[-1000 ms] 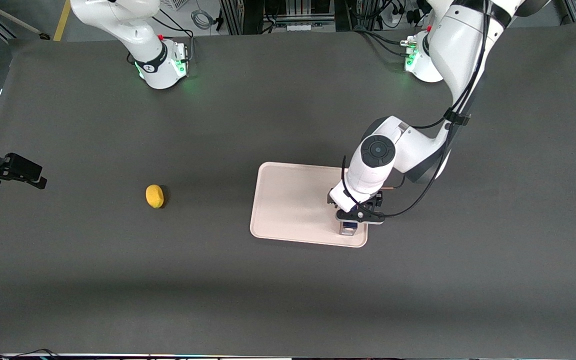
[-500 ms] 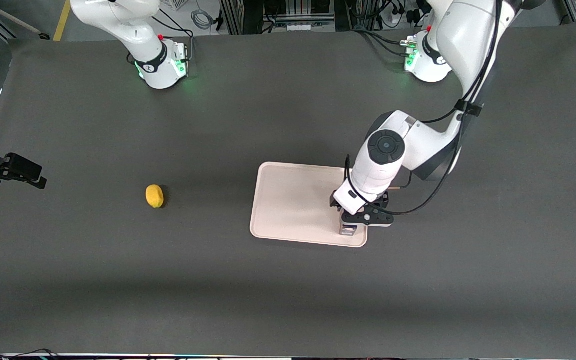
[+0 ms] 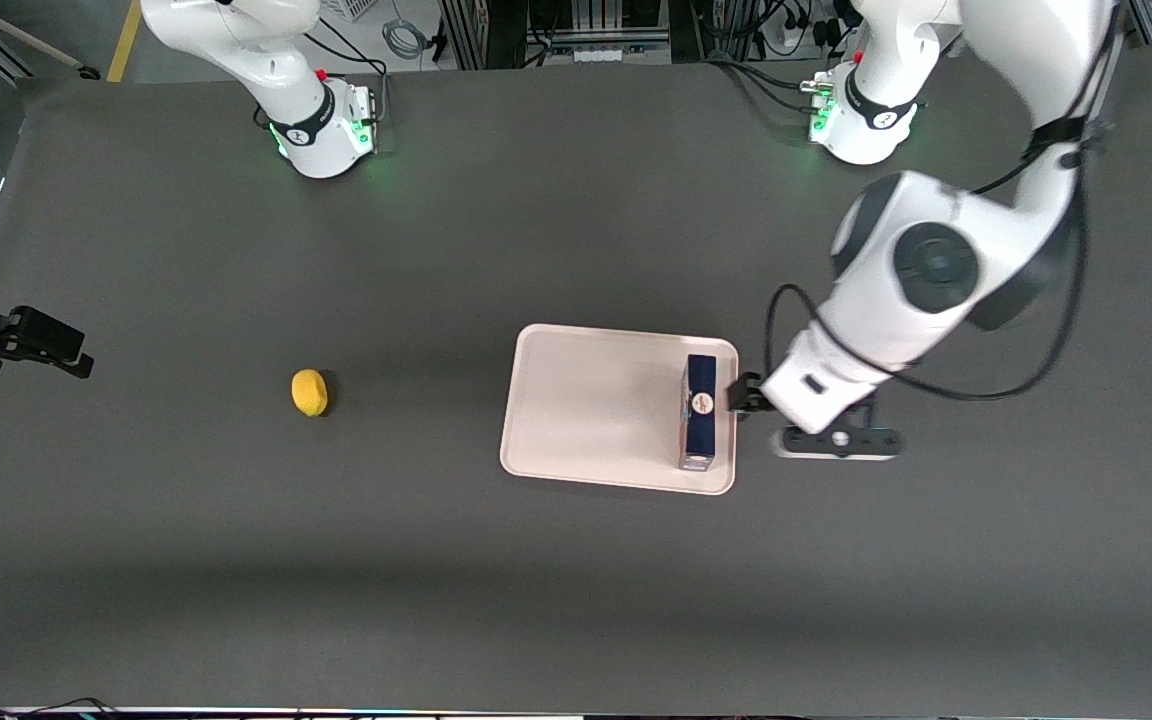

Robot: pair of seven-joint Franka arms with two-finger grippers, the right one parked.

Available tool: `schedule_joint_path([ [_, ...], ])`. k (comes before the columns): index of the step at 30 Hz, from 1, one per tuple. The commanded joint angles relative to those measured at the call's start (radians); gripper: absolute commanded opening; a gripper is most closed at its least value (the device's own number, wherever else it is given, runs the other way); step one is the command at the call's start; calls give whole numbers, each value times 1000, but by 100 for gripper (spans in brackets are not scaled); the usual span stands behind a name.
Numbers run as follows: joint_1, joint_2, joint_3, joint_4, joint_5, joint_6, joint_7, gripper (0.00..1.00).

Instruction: Place cookie box on tray

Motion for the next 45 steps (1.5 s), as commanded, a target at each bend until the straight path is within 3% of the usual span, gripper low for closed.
schedule_joint_path([
  [1,71,-85,3,-13,-24,-85,51,100],
  [6,128,-146,16,-15,-10,-159,138,100],
  [18,209,-273,170,-45,-10,-259,490,100],
  [31,214,-421,216,-171,-26,-259,459,100],
  [45,215,-470,216,-237,-27,-251,465,100],
])
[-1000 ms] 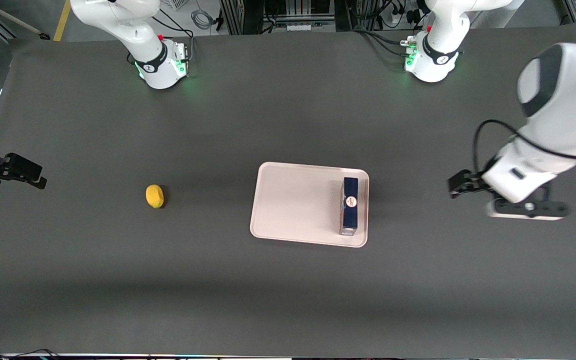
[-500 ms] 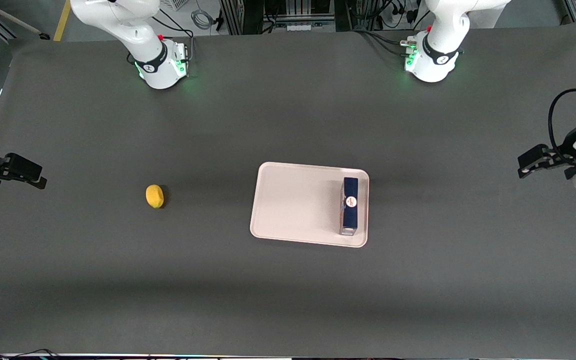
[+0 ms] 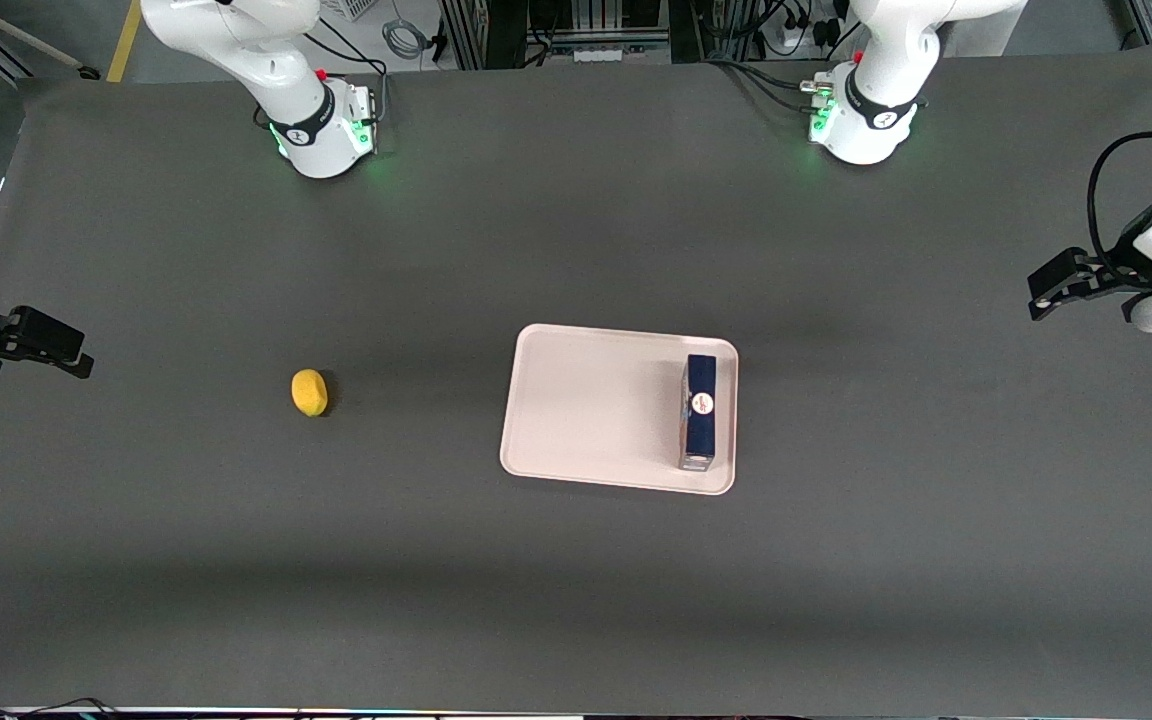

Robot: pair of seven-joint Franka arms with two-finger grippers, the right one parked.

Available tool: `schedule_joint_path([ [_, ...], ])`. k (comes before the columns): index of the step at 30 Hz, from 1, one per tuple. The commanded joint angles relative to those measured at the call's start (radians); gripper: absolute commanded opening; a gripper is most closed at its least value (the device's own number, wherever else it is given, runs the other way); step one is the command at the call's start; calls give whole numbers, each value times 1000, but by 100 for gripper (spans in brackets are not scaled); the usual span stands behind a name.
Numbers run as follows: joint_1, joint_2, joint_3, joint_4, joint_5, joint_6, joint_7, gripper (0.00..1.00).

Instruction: Place cookie box on tray

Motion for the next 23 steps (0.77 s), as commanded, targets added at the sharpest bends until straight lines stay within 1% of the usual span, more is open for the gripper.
schedule_joint_path([
  [1,-6,-38,5,-46,-10,7,0,100],
  [6,-6,-38,5,-44,-12,7,0,100],
  [10,-8,-38,6,-40,-36,5,0,100],
  [18,-9,-38,5,-24,-61,5,-2,100],
  [23,-9,-40,5,-14,-62,4,0,100],
])
